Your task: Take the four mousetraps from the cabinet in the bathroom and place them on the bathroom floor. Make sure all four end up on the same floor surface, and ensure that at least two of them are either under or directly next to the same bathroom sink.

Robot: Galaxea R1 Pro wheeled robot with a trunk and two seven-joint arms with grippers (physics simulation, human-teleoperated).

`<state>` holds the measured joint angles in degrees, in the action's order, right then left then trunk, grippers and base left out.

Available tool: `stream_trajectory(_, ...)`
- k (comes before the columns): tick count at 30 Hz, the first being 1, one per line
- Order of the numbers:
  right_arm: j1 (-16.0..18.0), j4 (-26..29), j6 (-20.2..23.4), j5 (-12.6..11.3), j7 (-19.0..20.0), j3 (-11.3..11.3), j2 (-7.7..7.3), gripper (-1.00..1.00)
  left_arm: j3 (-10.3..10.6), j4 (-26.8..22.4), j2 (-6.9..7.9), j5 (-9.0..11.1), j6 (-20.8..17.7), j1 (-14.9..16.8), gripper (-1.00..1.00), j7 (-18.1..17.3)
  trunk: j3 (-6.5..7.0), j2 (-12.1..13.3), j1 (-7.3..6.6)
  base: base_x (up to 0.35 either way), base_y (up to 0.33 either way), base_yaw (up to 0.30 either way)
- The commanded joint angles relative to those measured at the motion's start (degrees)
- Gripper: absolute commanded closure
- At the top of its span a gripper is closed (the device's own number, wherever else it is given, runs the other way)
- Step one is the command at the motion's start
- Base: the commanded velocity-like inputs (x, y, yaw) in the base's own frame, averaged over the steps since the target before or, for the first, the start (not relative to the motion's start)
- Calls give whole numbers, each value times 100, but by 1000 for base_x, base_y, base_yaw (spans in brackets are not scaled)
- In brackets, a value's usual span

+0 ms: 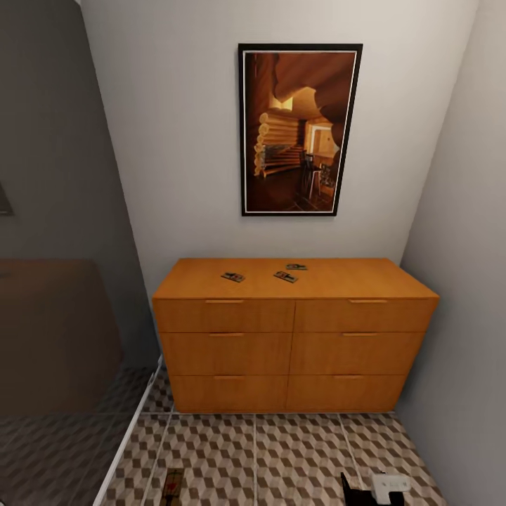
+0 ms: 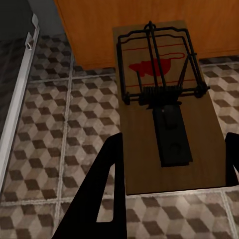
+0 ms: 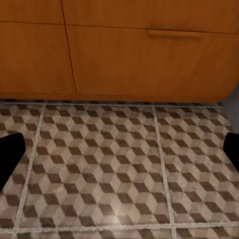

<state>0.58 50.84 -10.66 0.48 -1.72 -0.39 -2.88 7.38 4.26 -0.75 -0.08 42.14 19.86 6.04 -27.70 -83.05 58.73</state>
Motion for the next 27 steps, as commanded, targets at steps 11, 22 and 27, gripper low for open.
stream_trajectory(11, 3, 1305, 1301, 5, -20, -18, -9, -100, 50, 23, -4, -10, 31, -16, 100, 55, -6, -3, 0, -198, 0, 0)
stream_trajectory(22, 2, 2611, 2571, 5, -32, -23, -9, -100, 53, 23, -4, -10, 31, -25, 100, 55, -6, -3, 0, -161, 0, 0)
stream_trajectory(27, 3, 3319, 3257, 5, -306, -30, -26, -100, 53, 23, -5, -10, 31, -26, 100, 55, -6, -3, 0, -10, 0, 0)
